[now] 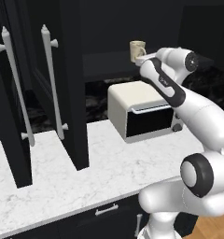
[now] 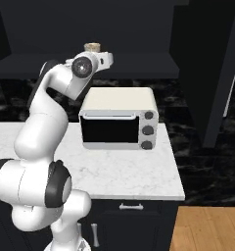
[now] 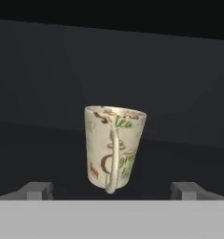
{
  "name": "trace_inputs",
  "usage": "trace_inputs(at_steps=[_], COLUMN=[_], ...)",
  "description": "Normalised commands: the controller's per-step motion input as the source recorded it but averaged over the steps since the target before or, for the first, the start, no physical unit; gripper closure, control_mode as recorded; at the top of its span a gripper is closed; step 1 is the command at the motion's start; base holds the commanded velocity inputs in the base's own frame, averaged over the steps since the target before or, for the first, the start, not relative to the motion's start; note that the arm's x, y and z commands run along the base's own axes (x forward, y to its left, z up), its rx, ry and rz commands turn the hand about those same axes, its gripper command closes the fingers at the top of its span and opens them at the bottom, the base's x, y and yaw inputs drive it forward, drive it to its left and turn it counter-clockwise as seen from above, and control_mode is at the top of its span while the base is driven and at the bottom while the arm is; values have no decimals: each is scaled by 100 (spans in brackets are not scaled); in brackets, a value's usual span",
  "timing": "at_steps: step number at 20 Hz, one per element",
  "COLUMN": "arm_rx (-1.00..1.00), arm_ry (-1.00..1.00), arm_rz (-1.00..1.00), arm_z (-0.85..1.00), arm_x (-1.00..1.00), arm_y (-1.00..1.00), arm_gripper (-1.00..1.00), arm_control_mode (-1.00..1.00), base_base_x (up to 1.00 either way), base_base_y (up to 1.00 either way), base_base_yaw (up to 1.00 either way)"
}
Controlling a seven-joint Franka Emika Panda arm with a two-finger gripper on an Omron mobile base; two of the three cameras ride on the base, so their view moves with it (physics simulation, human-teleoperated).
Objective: Gather all objects into one cabinet and sort the glasses and bowls to opposite sides.
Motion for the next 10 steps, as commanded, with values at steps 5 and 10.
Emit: trace_inputs(at_steps=[5,10], arm_rx=[1,0], arm_ry=[5,5], arm_rz=[0,0], arm_z=[0,0], arm_x=[21,24], arm_y=[0,2], arm_gripper=[-100,-100], arm_control_mode=[-100,-100], base_base_x=[0,0], base_base_y=[0,0], base_base_yaw=[0,0])
